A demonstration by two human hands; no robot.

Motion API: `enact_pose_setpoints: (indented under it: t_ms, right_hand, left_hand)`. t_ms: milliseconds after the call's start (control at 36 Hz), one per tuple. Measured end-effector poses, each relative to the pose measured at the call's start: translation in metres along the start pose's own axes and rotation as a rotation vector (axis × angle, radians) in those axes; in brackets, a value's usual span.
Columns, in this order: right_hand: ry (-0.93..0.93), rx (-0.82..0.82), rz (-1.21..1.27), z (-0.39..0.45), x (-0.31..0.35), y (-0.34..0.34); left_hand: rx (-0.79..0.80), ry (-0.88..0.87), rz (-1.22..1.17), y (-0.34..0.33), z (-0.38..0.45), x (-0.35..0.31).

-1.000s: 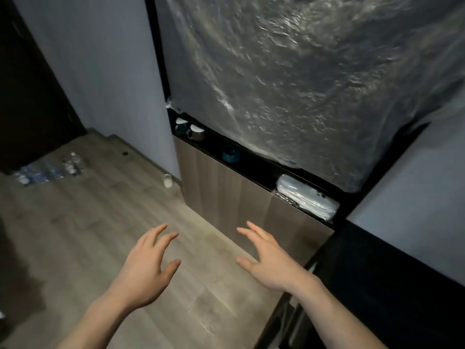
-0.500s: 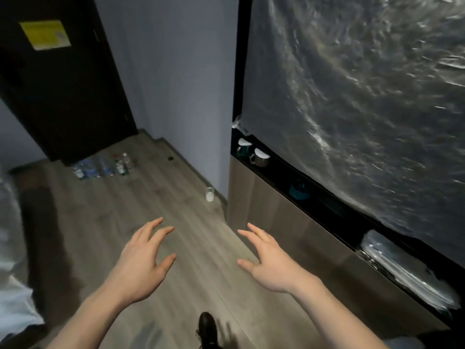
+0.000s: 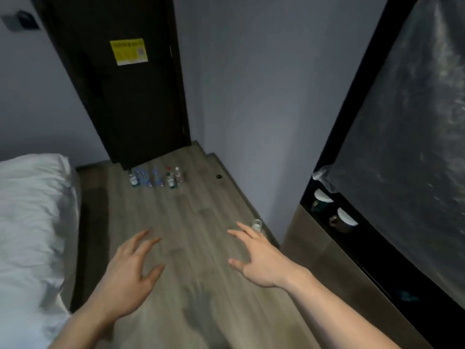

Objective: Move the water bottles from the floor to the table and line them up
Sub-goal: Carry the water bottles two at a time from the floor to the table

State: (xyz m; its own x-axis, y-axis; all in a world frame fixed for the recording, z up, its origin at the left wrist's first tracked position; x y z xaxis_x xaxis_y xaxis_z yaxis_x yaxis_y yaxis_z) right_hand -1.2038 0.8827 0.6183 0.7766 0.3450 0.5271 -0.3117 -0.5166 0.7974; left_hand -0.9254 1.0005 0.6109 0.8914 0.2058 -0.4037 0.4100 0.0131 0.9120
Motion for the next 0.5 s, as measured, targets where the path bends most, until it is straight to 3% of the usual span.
enact_pose_setpoints:
  t_ms: [333, 500]
  right_hand:
    - [-0.045, -0.023, -0.032, 0.193, 0.097, -0.007]
    - [-0.065, -0.06, -0.027, 0.27, 0.142, -0.015]
  left_hand:
    - [-0.018, -0.031, -0.033, 0.053, 0.157, 0.161]
    - [0.009, -0.133, -0.003, 0.09, 0.229, 0.227]
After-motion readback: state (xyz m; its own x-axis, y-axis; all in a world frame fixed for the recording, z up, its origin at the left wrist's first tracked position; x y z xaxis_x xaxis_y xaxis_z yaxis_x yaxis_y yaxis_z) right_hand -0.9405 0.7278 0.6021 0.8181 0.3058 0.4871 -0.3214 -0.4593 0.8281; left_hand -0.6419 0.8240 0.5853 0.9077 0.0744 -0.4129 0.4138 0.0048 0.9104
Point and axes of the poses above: each hand's wrist, its own z-axis towards the middle knuckle, its own y-axis out of the back of the hand, x = y × z, the point moved 2 cm from there along z, towards the middle knuckle, and after that the axes turned 5 degrees about -y, right-handed, at the moved point
